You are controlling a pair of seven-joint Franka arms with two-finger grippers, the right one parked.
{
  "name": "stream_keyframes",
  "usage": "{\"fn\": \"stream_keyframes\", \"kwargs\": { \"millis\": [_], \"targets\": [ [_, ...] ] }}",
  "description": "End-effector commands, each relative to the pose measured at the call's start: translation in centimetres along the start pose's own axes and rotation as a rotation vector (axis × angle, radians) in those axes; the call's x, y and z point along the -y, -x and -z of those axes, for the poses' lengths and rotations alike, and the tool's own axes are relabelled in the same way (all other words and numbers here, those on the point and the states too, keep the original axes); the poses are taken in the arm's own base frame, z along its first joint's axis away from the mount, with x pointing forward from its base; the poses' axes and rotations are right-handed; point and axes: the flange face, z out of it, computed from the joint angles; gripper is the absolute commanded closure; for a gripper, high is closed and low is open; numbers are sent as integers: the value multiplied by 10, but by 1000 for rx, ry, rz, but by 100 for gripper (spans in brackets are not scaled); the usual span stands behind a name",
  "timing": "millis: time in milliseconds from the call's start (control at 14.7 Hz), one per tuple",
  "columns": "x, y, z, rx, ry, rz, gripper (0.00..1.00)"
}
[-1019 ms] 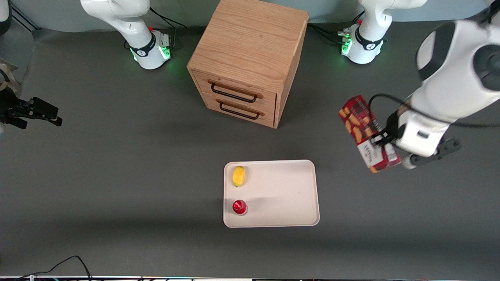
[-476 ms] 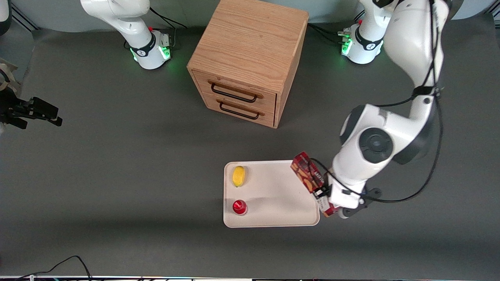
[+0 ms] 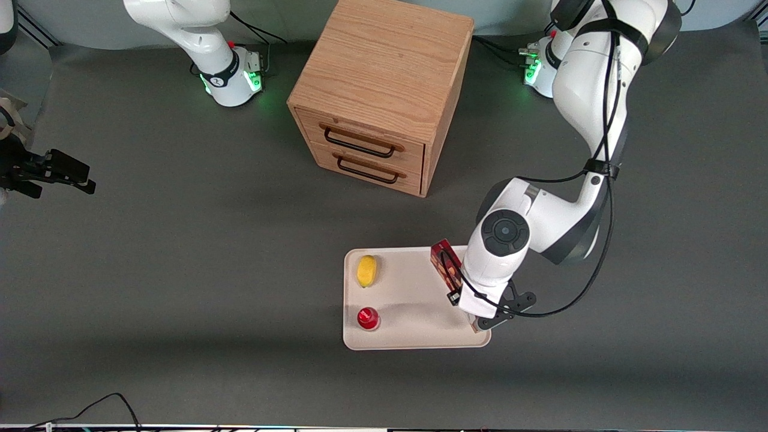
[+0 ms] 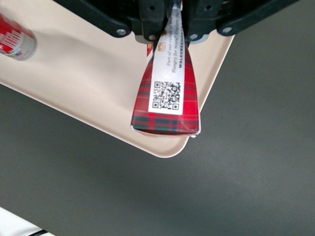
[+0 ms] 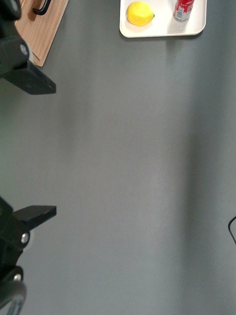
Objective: Place red cookie box on tray
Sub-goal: 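Carry the box over the white tray and lower it onto the tray, then open the left gripper to release the box on the tray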
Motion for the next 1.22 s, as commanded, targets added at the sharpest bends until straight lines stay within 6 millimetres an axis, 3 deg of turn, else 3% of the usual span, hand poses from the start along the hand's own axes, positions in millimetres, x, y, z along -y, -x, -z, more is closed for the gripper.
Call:
{"fn": "stream_keyframes", "kwargs": {
  "millis": [0, 476, 612, 680, 748, 951, 1155],
  "targets": [
    [-3, 15, -18, -36, 10, -25, 100],
    [0, 42, -69, -88, 13, -60, 100],
    [2, 43, -74, -88, 17, -61, 76],
    [2, 43, -75, -87, 18, -60, 46],
    [2, 41, -74, -88, 18, -60, 1],
    [4, 35, -63, -85, 11, -44, 0],
    [-3, 25, -27, -52, -39, -16, 0]
  ]
}}
